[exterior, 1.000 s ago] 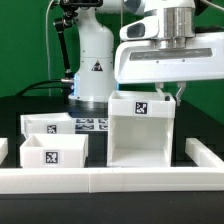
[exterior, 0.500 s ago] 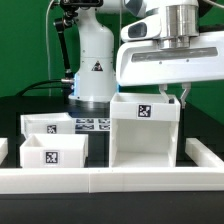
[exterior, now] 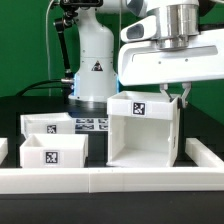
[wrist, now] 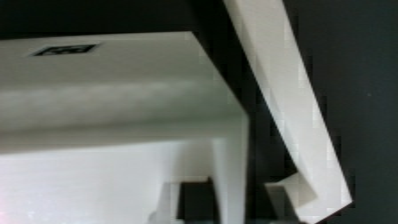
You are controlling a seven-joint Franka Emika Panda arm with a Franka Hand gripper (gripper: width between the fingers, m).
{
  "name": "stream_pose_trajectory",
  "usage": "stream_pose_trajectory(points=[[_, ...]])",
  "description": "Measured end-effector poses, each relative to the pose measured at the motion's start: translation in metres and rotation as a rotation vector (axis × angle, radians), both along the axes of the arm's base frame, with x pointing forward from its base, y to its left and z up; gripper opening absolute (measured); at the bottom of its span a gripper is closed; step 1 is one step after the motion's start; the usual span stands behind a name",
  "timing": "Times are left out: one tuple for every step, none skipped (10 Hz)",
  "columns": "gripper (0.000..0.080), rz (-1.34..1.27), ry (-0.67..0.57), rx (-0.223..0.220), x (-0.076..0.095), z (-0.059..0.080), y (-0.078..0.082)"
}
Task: Assemble drawer
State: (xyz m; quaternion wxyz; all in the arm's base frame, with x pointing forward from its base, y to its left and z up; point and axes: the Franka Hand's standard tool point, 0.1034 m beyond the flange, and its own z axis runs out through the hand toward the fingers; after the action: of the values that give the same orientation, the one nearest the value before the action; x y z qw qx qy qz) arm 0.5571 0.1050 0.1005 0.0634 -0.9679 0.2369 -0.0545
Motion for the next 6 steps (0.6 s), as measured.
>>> stream_pose_trajectory(points=[[0.0041,-0.088,0.006,0.013,0.002,0.001,0.002],[0.0041,-0.200,0.013,0.037,0.004,0.001,0.004],[0.0041,-0.299,0.017,0.059,0.008,0.004,0.006],[0.0041,-0.363,0.022,0.075,0.011,0.004,0.003],[0.0041,-0.436,0.026,0.090,0.015,0.004,0.001],[0.0041,-0.465,0.027,0.098,0.016,0.005,0.001]])
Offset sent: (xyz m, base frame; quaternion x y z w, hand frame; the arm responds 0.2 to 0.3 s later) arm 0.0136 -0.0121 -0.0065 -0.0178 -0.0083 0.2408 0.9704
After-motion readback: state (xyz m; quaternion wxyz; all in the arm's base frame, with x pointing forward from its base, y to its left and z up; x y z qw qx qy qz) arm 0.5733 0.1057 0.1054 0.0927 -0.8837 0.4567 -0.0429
